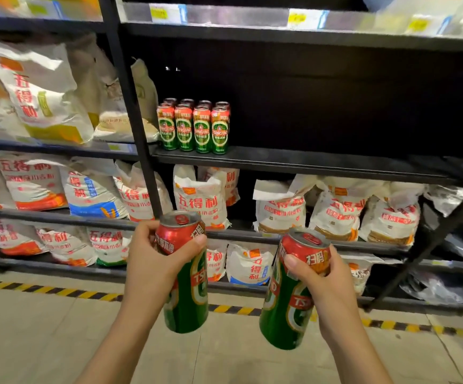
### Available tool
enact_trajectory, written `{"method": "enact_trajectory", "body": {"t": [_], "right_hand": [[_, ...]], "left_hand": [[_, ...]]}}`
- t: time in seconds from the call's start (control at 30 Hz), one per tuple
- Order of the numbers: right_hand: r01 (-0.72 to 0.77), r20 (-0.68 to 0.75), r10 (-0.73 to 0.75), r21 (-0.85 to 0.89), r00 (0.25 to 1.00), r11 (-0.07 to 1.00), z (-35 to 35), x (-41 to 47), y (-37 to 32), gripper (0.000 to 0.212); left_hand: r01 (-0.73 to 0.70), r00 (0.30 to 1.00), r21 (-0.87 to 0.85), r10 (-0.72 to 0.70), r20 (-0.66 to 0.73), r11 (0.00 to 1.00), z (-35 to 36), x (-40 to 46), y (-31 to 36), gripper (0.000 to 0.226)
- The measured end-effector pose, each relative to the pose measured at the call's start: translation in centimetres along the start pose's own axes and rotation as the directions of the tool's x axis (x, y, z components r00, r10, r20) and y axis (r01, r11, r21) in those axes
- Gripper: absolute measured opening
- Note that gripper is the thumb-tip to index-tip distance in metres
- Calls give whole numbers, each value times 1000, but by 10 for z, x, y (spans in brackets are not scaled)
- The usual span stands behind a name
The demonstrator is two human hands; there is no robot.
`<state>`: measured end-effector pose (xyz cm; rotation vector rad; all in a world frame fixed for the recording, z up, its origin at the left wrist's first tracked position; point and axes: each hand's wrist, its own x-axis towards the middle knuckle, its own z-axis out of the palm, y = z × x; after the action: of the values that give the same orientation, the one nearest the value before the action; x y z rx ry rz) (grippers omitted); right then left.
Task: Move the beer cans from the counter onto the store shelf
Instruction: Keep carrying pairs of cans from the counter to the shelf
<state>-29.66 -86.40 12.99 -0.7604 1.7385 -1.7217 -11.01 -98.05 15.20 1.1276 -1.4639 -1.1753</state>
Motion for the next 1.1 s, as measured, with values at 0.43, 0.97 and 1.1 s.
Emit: {"method": "enact_trajectory", "body": {"t": [0.43, 0.97, 1.1], "right_hand": [[-16, -114, 20, 43, 993, 999, 25, 165, 8, 65], [134, 78, -131, -34, 988, 990, 23, 428, -5, 63], [182, 132, -176, -41, 976, 982, 26, 465, -7, 65]], "left_hand": [[-33, 992, 27, 30, 123, 999, 87, 168, -2, 65], [-38, 999, 23, 38, 11, 999, 231, 345, 6, 49], [-37, 999, 14, 37, 0, 999, 252, 370, 5, 49]]}}
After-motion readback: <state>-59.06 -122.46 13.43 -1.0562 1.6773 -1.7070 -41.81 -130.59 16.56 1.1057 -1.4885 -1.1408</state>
